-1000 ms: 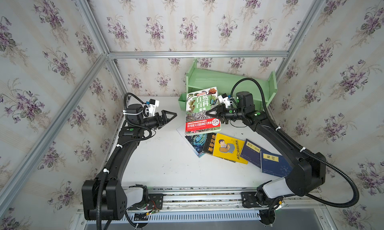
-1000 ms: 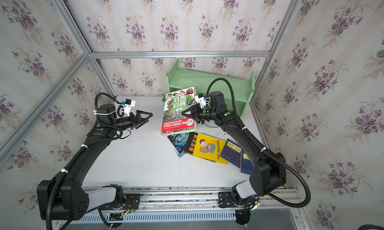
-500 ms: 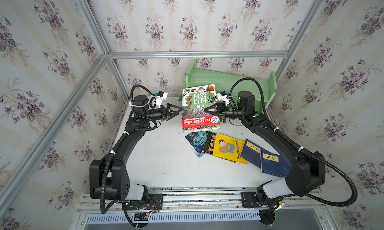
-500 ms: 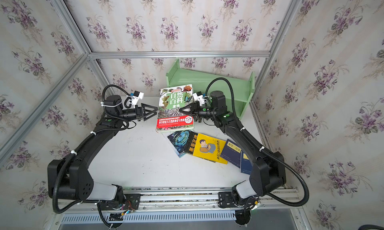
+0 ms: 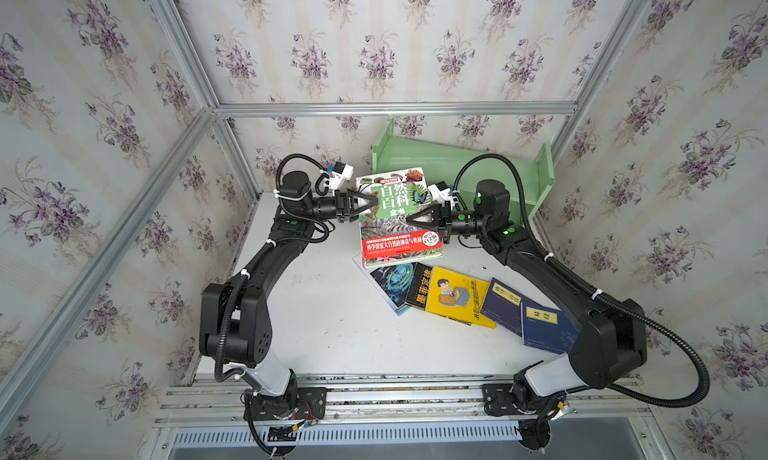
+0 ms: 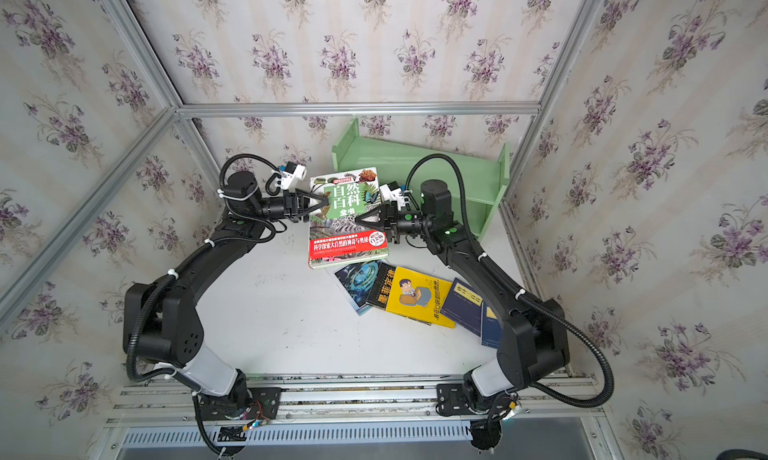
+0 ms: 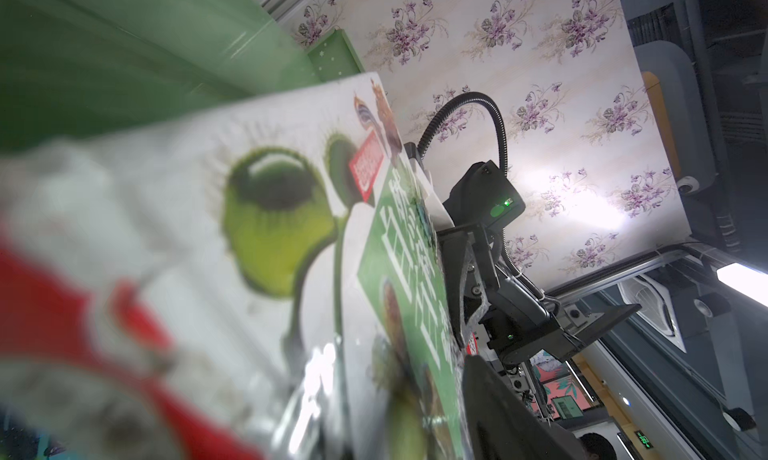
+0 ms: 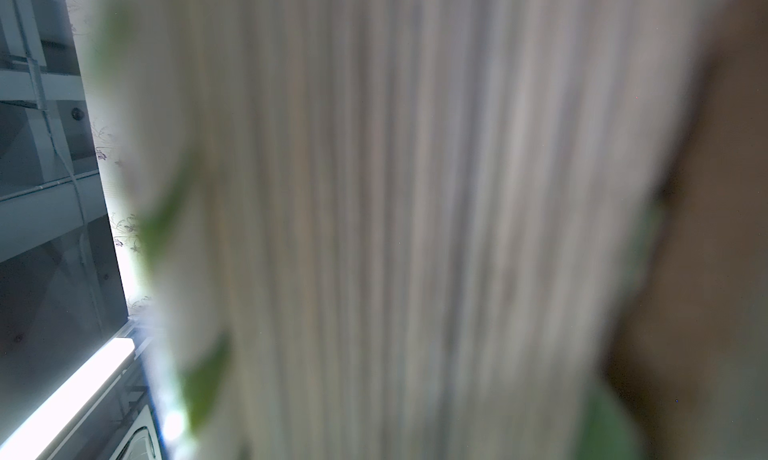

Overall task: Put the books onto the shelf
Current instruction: 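Lift the green book upright with both grippers toward the shelf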

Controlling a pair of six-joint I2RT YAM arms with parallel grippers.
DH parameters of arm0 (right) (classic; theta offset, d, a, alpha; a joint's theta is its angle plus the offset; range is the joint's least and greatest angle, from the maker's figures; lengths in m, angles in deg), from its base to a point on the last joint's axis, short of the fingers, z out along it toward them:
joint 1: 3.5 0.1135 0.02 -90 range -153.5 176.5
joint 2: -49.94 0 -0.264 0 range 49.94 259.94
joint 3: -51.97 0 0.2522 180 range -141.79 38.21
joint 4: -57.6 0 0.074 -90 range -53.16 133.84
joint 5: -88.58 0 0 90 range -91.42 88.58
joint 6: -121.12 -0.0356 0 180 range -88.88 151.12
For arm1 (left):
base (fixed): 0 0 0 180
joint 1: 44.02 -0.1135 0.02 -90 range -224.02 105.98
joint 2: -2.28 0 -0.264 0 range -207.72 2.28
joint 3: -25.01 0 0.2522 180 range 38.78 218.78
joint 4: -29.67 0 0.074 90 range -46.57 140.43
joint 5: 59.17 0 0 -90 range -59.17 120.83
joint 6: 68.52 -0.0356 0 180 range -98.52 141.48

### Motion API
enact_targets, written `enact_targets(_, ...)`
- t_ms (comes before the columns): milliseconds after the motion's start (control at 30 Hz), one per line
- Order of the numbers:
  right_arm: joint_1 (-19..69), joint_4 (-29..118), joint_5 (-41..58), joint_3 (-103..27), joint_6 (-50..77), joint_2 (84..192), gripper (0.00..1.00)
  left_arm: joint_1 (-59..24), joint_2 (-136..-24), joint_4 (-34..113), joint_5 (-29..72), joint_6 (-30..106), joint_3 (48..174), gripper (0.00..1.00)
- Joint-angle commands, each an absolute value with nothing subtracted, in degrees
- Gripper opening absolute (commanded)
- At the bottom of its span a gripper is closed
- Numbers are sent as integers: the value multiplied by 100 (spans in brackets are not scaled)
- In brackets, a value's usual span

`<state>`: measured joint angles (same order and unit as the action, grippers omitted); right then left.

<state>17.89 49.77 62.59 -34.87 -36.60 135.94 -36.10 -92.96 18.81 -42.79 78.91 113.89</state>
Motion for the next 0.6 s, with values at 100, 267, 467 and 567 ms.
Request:
enact_targets(100,1796,5848,6501,-3763,-3464,13706,14,-3594,-9359,863,-4382,8673,11363,31)
enact_targets(267,1788,5886,5891,-3639,-3334,13774,28,-3594,-9265,823,-4060,8755,11229,22)
enact_targets(467,1770,6470,5041,-3257,-3428,13848,58,-3589,-9183,160,-3307,9562,10829,11)
enact_targets(567,1740,6660,4603,-2973,-3531,13812,65,-3594,-9202,-795,-2830,10463,10390,9)
